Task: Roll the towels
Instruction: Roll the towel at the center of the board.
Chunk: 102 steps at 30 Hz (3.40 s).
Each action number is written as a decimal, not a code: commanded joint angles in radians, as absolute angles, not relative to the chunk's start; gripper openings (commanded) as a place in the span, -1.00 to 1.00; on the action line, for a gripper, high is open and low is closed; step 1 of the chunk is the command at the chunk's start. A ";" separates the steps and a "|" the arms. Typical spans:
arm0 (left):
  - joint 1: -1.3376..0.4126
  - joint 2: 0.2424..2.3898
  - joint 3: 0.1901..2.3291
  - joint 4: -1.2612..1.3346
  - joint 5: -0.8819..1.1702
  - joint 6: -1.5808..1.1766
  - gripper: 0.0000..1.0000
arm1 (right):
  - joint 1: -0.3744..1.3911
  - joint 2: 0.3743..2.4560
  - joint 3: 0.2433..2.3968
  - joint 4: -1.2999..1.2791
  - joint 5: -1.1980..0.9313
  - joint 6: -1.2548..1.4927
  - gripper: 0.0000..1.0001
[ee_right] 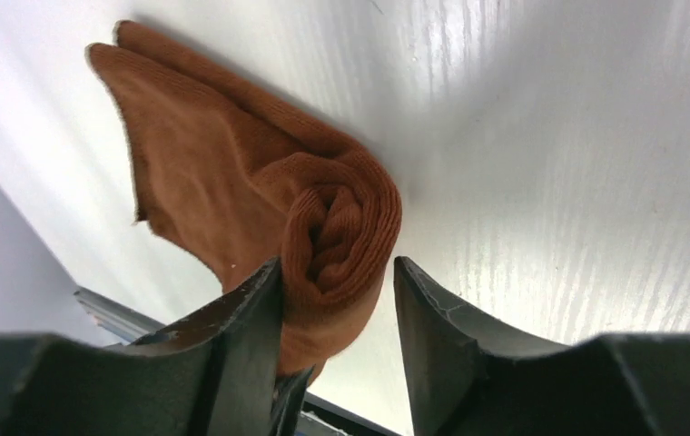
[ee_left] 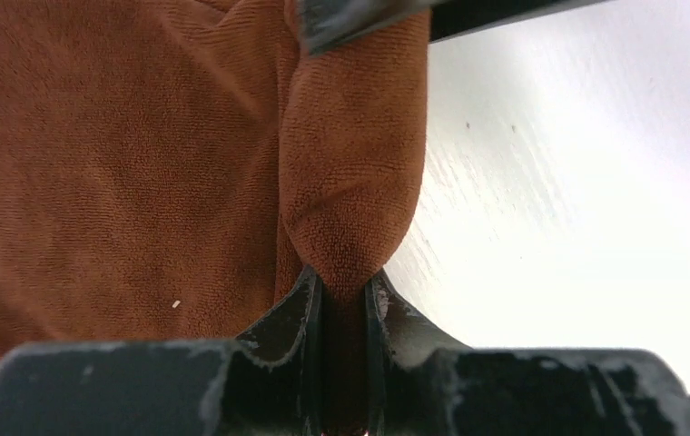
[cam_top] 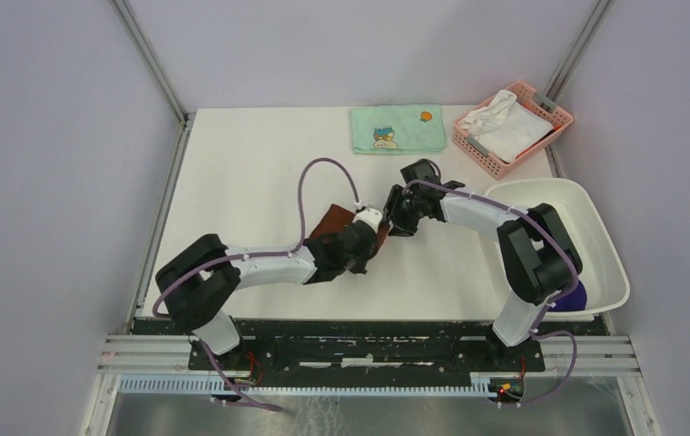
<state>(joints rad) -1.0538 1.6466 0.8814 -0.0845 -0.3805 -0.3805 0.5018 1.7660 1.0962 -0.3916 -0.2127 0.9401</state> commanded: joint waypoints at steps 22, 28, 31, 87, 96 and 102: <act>-0.559 1.839 0.536 0.743 0.606 -1.062 -0.94 | 0.457 1.806 0.849 0.292 -0.415 1.102 0.54; -0.548 1.865 0.526 0.763 0.618 -1.090 -0.94 | 0.457 1.874 0.862 0.289 -0.363 1.116 0.45; -0.546 1.875 0.520 0.752 0.617 -1.087 -0.93 | 0.458 1.903 0.883 0.235 -0.342 1.102 0.26; -1.268 1.892 1.115 -0.349 -0.874 -0.561 -0.26 | 0.614 1.860 1.243 -0.531 -0.029 0.940 -0.47; -1.139 1.667 0.918 -0.187 -0.568 -0.618 -0.88 | 0.590 1.767 1.186 -0.411 -0.097 0.893 -0.05; -0.939 1.508 0.701 0.033 -0.218 -0.716 -0.95 | 0.553 1.703 1.115 -0.248 -0.204 0.896 0.39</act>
